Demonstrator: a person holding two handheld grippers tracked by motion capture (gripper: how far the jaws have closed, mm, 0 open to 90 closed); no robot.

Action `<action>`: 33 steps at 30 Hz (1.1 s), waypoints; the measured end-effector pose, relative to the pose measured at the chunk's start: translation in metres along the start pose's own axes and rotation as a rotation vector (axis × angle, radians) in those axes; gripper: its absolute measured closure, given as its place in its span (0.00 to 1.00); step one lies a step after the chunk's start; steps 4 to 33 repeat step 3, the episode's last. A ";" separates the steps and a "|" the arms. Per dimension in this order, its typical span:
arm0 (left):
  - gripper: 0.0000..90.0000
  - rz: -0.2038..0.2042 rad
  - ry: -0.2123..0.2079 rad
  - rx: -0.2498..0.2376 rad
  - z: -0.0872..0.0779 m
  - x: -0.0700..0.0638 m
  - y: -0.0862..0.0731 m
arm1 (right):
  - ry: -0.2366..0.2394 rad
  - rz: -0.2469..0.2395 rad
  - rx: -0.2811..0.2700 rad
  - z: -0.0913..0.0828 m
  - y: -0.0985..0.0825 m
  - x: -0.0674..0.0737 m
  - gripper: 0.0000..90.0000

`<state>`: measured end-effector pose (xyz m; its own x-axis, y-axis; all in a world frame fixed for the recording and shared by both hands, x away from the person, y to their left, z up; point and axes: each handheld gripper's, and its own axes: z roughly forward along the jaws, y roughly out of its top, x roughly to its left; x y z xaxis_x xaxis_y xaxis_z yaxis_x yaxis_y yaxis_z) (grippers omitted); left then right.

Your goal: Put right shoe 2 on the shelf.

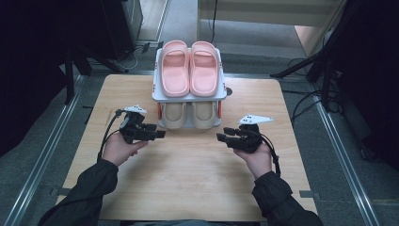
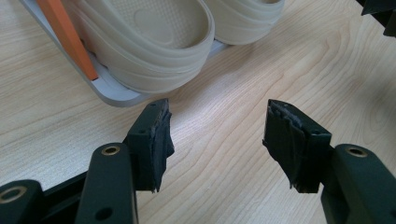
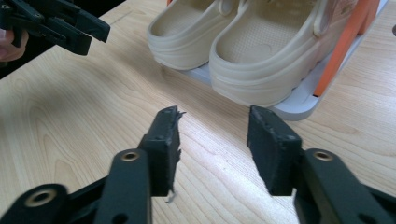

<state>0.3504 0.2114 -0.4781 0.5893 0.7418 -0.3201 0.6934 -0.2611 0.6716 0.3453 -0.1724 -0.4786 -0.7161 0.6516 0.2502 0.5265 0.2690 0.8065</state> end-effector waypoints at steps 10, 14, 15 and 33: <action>0.45 -0.002 -0.003 -0.007 -0.002 0.001 -0.001 | 0.005 -0.006 -0.011 0.000 0.001 -0.001 0.57; 0.45 -0.002 -0.003 -0.007 -0.002 0.001 -0.001 | 0.005 -0.006 -0.011 0.000 0.001 -0.001 0.57; 0.45 -0.002 -0.003 -0.007 -0.002 0.001 -0.001 | 0.005 -0.006 -0.011 0.000 0.001 -0.001 0.57; 0.45 -0.002 -0.003 -0.007 -0.002 0.001 -0.001 | 0.005 -0.006 -0.011 0.000 0.001 -0.001 0.57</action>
